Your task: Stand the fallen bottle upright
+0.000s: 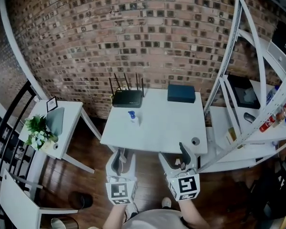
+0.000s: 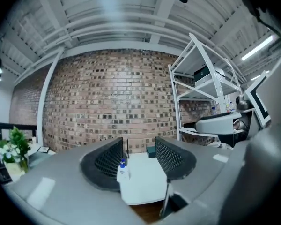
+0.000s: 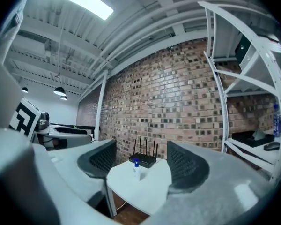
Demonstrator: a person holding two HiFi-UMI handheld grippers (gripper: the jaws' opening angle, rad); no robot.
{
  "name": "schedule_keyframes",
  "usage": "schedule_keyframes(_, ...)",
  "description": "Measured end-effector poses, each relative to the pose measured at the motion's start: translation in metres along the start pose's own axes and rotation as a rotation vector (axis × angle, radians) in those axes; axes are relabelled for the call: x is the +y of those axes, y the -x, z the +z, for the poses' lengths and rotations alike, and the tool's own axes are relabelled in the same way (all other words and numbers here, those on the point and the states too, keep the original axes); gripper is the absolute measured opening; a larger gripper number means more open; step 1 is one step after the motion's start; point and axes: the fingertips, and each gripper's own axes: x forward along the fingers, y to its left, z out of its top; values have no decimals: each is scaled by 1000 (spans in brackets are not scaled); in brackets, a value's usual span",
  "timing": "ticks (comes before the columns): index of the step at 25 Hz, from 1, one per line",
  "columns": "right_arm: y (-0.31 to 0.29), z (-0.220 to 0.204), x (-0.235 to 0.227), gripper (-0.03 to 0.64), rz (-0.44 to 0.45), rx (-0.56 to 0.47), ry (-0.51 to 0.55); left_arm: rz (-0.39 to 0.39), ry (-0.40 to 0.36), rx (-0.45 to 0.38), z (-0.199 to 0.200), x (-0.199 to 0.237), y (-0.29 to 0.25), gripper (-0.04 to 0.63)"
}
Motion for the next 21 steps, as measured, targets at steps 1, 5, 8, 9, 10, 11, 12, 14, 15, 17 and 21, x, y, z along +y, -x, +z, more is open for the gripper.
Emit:
schedule_keyframes(1,2,5,7,322,0,-11,4,3,-17,-3,1,6,6,227)
schedule_keyframes(5,-2,10,28,320,6,-6,-2,-13,2,-4,4,26,21,228)
schedule_keyframes(8,-4,4,49,319,20,15,3,-17,36,33,-6,40,33,227)
schedule_keyframes(9,-4,4,54,318,24,16,7,-19,44,41,-8,44,36,227)
schedule_keyframes(10,-5,5,58,316,27,15,13,-20,45,41,-9,47,38,227)
schedule_keyframes(11,-6,6,62,316,30,13,19,-19,43,36,-9,50,39,227)
schedule_keyframes(12,-6,7,65,314,31,12,23,-18,42,28,-9,53,41,227)
schedule_keyframes(14,-6,9,71,313,31,12,27,-20,49,26,-10,58,44,227)
schedule_keyframes(15,-7,10,75,312,31,11,30,-22,57,33,-12,60,45,227)
schedule_keyframes(17,-8,11,83,311,34,10,35,-19,60,36,-13,67,49,227)
schedule_keyframes(21,-10,10,102,308,40,18,35,-18,57,30,-13,82,58,227)
